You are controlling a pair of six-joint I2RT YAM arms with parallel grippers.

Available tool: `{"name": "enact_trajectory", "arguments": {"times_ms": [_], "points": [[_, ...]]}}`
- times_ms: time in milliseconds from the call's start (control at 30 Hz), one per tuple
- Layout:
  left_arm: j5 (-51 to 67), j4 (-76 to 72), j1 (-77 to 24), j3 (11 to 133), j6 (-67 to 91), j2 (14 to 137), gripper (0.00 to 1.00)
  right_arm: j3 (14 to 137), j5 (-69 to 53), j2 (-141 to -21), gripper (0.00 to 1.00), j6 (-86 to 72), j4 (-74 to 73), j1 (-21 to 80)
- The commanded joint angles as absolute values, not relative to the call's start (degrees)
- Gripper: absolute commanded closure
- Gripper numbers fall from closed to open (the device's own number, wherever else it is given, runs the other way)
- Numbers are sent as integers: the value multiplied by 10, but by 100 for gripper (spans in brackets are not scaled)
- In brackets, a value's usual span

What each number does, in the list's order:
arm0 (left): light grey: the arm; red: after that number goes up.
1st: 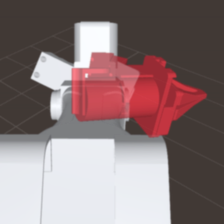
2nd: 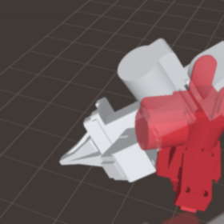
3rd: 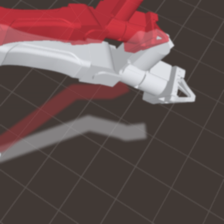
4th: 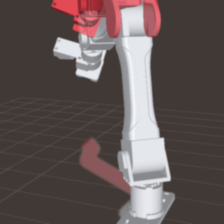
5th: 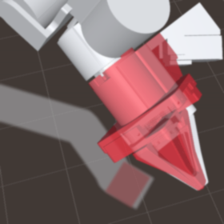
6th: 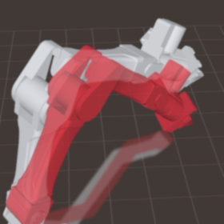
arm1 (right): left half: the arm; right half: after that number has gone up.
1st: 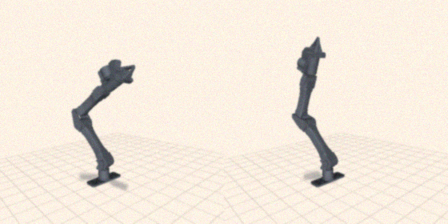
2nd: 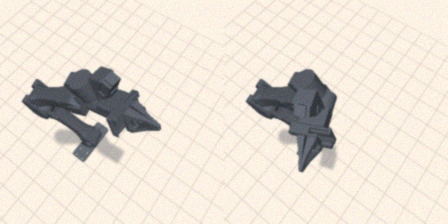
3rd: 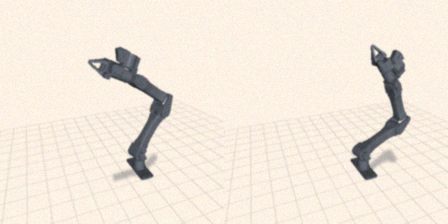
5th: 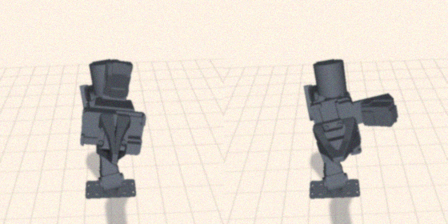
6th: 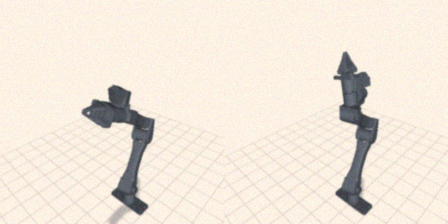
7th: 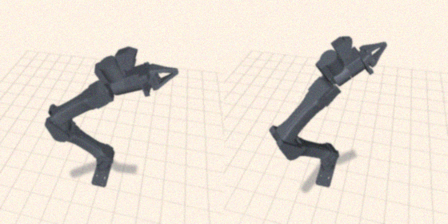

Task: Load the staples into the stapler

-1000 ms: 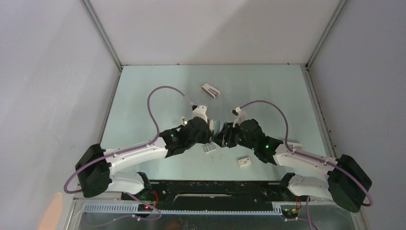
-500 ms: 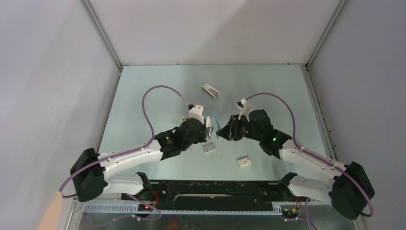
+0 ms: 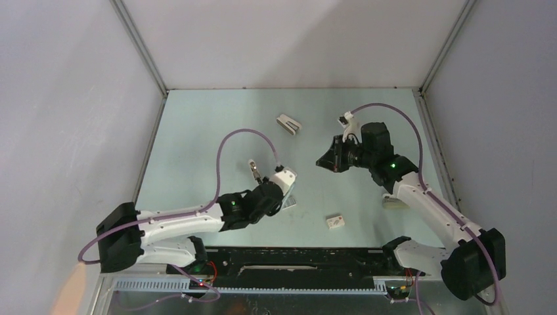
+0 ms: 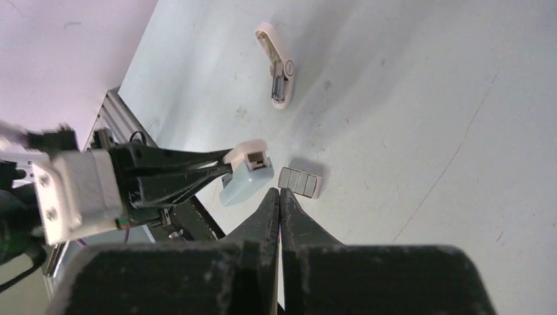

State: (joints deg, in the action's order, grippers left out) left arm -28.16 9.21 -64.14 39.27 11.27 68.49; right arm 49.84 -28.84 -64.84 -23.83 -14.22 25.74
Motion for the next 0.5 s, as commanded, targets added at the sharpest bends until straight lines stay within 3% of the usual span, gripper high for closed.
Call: {"name": "enact_trajectory", "arguments": {"times_ms": [0, 167, 367, 467], "points": [[-306, 62, -664, 377, 42, 657, 100, 537, -352, -668, 100, -203, -174, 228], [-394, 95, -663, 414, 112, 673, 100, 522, -346, -668, 96, -229, -158, 241], [-403, 96, -655, 455, 201, 690, 100, 373, -292, -613, 54, -343, 45, 317], [-381, 92, -642, 464, 244, 686, 100, 345, -222, -613, 38, -350, 88, 375]]}}
